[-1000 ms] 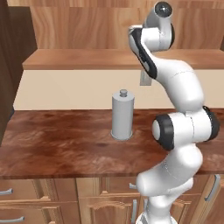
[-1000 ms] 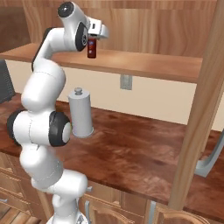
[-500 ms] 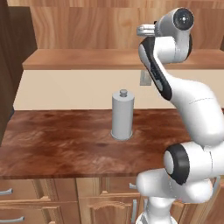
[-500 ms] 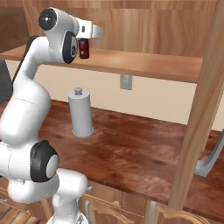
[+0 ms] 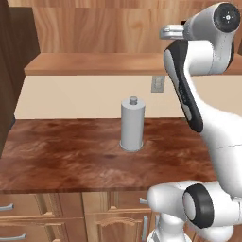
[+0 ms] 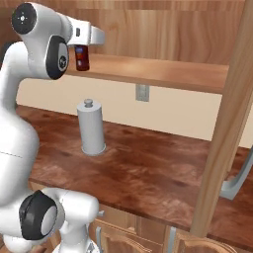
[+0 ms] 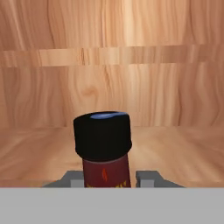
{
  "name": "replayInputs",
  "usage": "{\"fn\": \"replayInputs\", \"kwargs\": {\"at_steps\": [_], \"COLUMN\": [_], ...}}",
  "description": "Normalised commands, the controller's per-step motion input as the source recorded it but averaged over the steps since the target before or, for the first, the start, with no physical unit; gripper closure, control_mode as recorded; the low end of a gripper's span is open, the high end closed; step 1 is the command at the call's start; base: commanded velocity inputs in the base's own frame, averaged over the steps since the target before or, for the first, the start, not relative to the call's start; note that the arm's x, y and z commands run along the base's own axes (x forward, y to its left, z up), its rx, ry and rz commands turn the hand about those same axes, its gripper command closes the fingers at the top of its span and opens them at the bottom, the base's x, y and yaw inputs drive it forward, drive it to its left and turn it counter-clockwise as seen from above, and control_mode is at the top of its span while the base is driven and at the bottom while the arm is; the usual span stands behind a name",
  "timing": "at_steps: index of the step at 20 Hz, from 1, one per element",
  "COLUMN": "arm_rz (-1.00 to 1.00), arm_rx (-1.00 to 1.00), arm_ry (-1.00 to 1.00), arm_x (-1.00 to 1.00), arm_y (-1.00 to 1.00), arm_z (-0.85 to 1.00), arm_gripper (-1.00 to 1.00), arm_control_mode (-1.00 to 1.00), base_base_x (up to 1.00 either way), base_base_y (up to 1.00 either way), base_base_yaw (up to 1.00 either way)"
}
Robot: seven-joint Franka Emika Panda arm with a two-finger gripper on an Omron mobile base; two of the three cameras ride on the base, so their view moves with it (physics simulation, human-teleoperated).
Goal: Move the condiment bottle and condiment bottle from the cabinet to the dining counter.
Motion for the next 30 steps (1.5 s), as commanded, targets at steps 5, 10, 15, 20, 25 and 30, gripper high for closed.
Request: {"fn": "replayInputs", "kwargs": {"at_steps": [5,10,15,20,25,30], "arm_rz": [0.00,0.00,0.00,0.00,0.00,0.00], "arm_rx": [0.00,0.00,-0.01,-0.01,0.00,0.00], "arm_ry": [0.11,0.05,0.03,0.02,0.00,0.00], "arm_x": [-1.00,-0.99,-0.62,-0.23,0.00,0.00], "arm_y": [0.10,0.18,0.23,0.08,0.00,0.00], "arm_z": [-0.01,-0.17,-0.32,-0.22,0.00,0.00], "arm_gripper": [1.00,1.00,1.00,1.00,1.00,1.00], "arm_control_mode": [-1.00,-1.00,-1.00,1.00,1.00,1.00], "base_base_x": [0.00,0.00,0.00,-0.16,-1.00,-1.00], "base_base_y": [0.00,0.00,0.00,0.00,0.00,0.00], "base_base_yaw": [0.00,0.00,0.00,0.00,0.00,0.02]}}
